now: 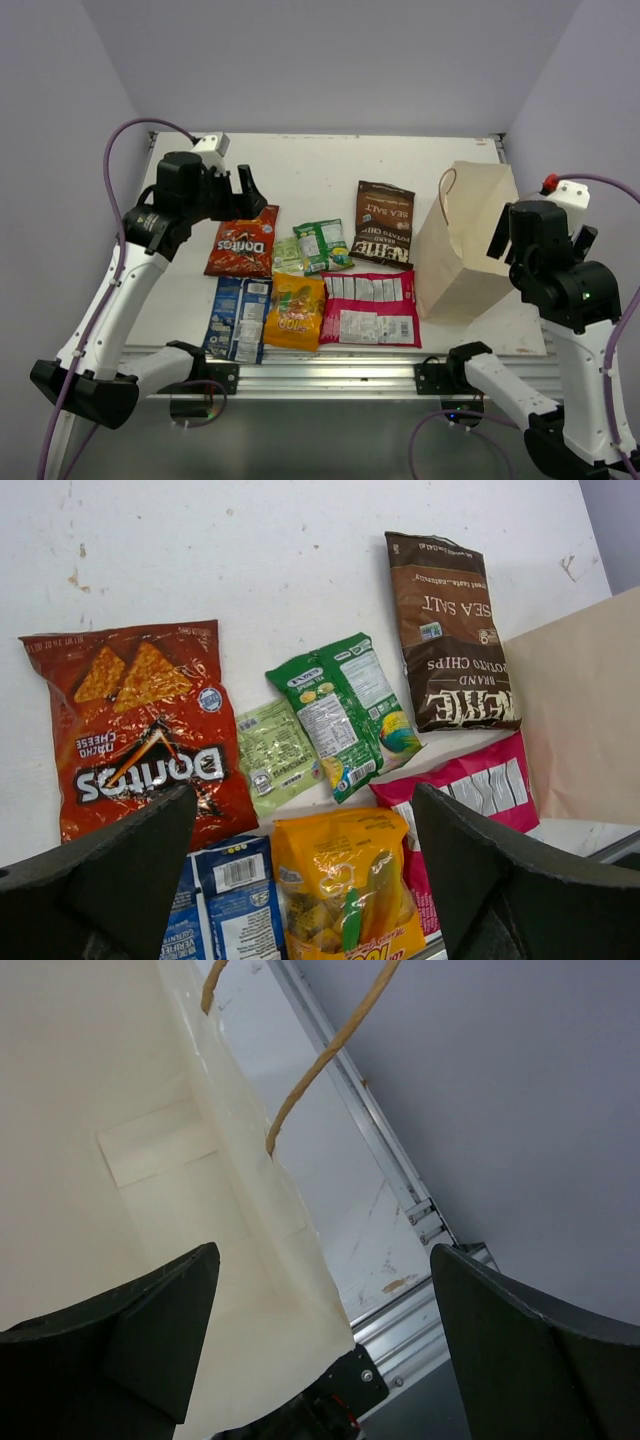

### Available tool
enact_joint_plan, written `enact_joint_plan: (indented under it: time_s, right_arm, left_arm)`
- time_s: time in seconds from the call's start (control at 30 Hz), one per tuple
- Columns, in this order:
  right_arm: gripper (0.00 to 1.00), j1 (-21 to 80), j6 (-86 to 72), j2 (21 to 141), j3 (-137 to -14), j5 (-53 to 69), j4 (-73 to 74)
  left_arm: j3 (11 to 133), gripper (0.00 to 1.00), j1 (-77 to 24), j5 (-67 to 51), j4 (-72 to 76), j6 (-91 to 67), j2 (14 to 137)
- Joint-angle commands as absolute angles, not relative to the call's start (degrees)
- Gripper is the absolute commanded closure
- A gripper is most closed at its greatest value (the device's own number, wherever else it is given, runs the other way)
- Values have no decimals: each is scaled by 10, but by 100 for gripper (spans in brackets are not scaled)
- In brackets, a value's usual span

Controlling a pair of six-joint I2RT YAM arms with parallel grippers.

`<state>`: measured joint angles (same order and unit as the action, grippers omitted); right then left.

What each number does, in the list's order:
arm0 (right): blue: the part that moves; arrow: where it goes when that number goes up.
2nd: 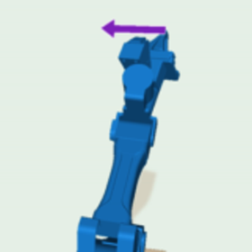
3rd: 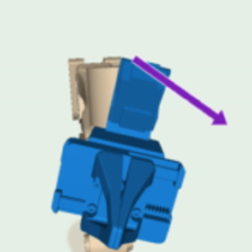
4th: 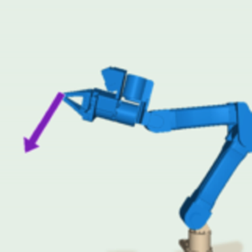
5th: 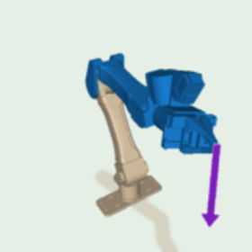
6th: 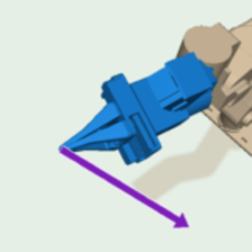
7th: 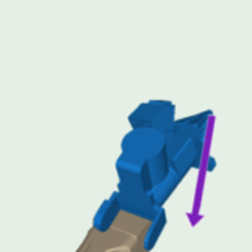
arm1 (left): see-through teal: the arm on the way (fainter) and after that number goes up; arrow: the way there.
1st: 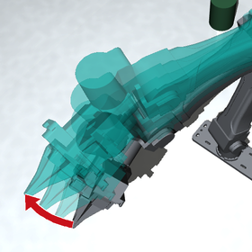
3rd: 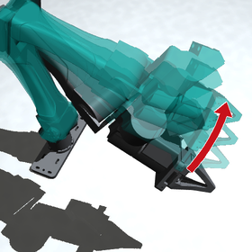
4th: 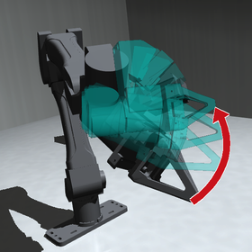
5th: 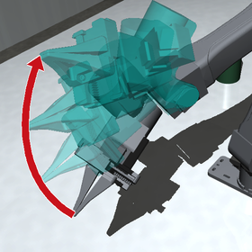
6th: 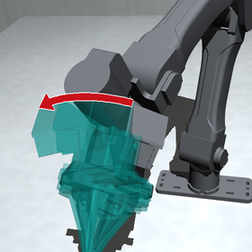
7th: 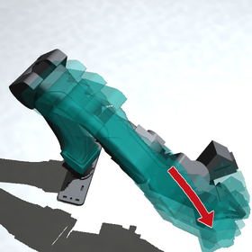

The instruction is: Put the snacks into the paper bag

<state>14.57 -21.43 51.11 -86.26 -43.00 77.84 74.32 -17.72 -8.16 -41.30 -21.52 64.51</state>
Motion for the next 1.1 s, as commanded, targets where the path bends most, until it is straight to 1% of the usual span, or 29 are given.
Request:
enact_joint_plan:
  time_s: [0.0, 0.07, 0.1, 0.17, 0.23, 0.3, 0.33, 0.37, 0.53, 0.57, 0.63, 0.67, 0.7, 0.77, 1.0, 1.03, 1.07]
  right_arm:
    - [10, 145, -207, 492, -842, -449, 820]
    - [15, 145, -195, 473, -821, -444, 800]
    - [24, 145, -197, 472, -814, -444, 797]
    - [33, 145, -196, 483, -815, -443, 796]
    - [35, 145, -193, 497, -814, -443, 793]
    - [42, 146, -192, 500, -814, -442, 792]
    - [45, 146, -190, 499, -813, -441, 791]
    - [52, 145, -188, 498, -813, -440, 790]
    - [55, 145, -173, 509, -810, -415, 780]
    - [59, 146, -172, 513, -811, -412, 779]
    - [68, 146, -170, 518, -811, -407, 777]
    - [82, 145, -170, 519, -811, -407, 774]
    - [90, 145, -170, 522, -811, -407, 774]
    - [100, 145, -169, 524, -811, -405, 773]
    - [100, 146, -156, 525, -810, -378, 763]
    - [100, 145, -154, 526, -812, -371, 759]
    - [100, 146, -152, 526, -816, -363, 758]
  left_arm:
    - [740, 7, -178, -101, -397, -221, 642]
    - [737, 7, -178, -103, -396, -221, 643]
    - [736, 7, -178, -104, -395, -221, 645]
    - [733, 7, -178, -107, -393, -221, 646]
    - [732, 7, -178, -110, -391, -221, 646]
    - [730, 7, -179, -108, -390, -221, 644]
    - [729, 7, -178, -107, -390, -221, 642]
    - [728, 7, -178, -105, -388, -220, 642]
    - [715, 7, -178, -109, -385, -219, 640]
    - [714, 7, -178, -109, -384, -220, 639]
    - [710, 7, -178, -107, -384, -220, 637]
    - [710, 7, -178, -107, -385, -218, 636]
    - [708, 7, -178, -105, -385, -218, 634]
    - [708, 7, -178, -103, -388, -216, 631]
    - [694, 8, -178, -94, -394, -207, 624]
    - [692, 16, -178, -91, -395, -206, 624]
    - [683, 20, -178, -90, -397, -206, 624]
